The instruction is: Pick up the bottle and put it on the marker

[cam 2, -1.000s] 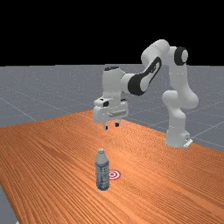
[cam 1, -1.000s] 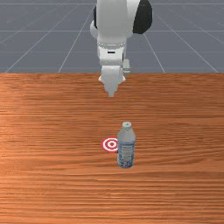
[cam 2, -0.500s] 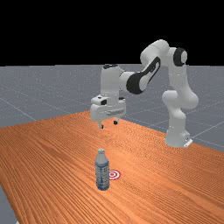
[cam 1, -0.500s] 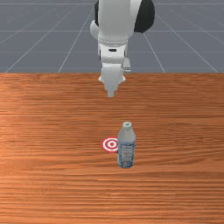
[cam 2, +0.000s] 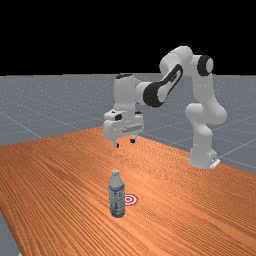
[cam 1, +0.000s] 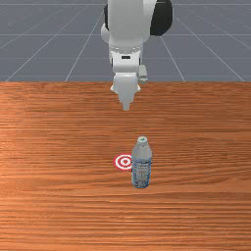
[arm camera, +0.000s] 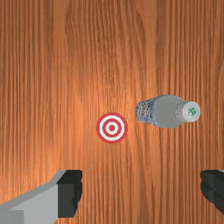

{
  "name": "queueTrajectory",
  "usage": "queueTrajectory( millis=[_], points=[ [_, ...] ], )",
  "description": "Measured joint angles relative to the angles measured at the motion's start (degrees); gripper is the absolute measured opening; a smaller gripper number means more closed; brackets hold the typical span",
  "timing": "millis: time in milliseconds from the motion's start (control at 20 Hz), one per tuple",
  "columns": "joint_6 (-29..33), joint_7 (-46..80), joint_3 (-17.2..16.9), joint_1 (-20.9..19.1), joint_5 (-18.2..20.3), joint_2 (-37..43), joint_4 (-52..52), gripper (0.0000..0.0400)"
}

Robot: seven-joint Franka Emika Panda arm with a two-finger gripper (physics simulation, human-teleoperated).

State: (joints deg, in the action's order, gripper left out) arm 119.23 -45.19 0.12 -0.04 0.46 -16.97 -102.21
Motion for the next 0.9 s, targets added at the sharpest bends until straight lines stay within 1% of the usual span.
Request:
queueTrajectory(
  millis=[200, 250, 300, 350, 400, 550, 600, 650, 800, 850, 900],
  points=[
    [0.0, 0.9, -0.3, 0.1, -0.8, 0.0, 0.0, 0.0400],
    [0.0, 1.0, -0.4, 0.3, -1.6, -0.1, 0.1, 0.0400],
    [-1.3, 0.5, -0.3, 0.1, -0.9, -0.6, 1.1, 0.0400],
    [-0.9, 3.4, -1.1, 1.3, -5.1, -1.1, 1.8, 0.0400],
    [-1.9, 4.4, -1.6, 2.0, -6.7, -2.7, 4.2, 0.0400],
    [-5.1, 4.5, -2.2, 2.6, -7.3, -8.7, 13.4, 0.0400],
    [-5.3, 2.8, -1.3, 1.6, -4.5, -9.7, 15.0, 0.0400],
    [-3.6, 1.7, -0.7, 0.9, -2.8, -9.6, 14.3, 0.0400],
    [-5.4, 2.1, -0.9, 1.2, -3.3, -10.4, 15.9, 0.0400],
    [-5.1, -2.3, 0.1, 0.7, -3.2, -10.3, 15.7, 0.0400],
    [-5.1, -2.1, 0.2, 1.0, -3.4, -10.4, 15.7, 0.0400]
  ],
)
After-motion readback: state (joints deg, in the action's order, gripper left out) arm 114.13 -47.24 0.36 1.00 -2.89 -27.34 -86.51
